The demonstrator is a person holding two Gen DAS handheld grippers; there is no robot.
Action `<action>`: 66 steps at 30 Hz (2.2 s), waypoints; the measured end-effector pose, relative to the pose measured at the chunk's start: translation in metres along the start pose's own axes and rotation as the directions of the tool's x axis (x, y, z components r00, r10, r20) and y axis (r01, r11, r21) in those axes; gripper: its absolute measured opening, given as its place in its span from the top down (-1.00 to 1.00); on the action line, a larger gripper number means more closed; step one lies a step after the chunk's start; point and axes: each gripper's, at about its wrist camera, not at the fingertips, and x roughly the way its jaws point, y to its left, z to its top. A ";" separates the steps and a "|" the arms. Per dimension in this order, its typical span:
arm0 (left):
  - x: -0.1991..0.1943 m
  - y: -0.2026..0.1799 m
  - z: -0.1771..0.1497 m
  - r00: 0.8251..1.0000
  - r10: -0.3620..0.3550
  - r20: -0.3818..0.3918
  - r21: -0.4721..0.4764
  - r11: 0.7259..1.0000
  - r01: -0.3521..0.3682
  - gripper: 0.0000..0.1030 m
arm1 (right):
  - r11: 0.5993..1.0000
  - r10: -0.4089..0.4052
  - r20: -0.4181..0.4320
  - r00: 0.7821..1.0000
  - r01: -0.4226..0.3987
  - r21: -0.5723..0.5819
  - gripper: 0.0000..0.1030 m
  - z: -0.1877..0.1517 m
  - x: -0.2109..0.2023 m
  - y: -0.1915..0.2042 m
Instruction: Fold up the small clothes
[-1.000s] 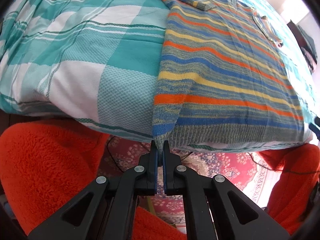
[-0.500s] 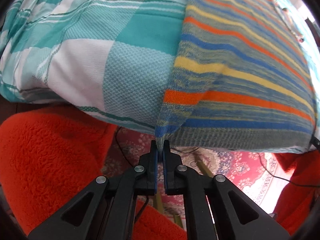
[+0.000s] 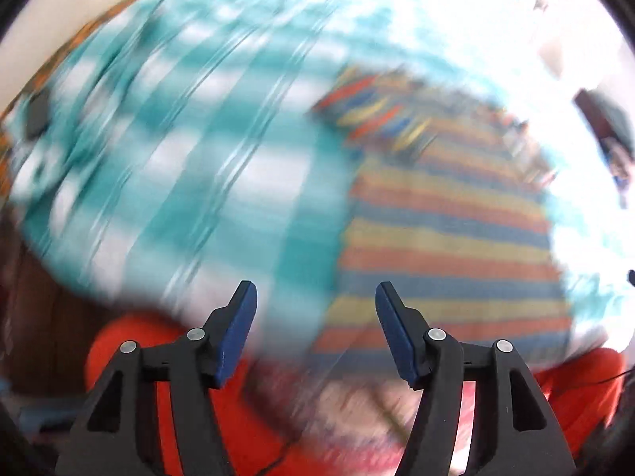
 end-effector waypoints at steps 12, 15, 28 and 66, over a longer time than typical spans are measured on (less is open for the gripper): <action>0.148 -0.019 -0.005 0.994 0.022 -0.108 0.042 0.999 -0.018 -0.17 | 0.989 0.099 -0.158 0.982 -0.115 -0.096 0.22 -0.017 0.170 0.029; 0.126 0.002 -0.002 0.989 0.080 -0.127 0.079 0.994 -0.070 -0.21 | 0.994 0.080 -0.226 0.971 -0.096 -0.059 0.12 -0.018 0.148 0.011; 0.186 -0.024 0.280 0.967 -0.230 -0.109 0.095 0.966 0.240 -0.90 | 0.959 0.078 -0.073 0.994 -0.095 -0.269 -0.72 0.262 0.162 0.002; 0.334 -0.093 0.315 0.989 0.138 0.053 0.460 0.876 -0.146 0.88 | 0.872 -0.223 0.012 0.975 0.205 -0.445 0.91 0.304 0.331 0.020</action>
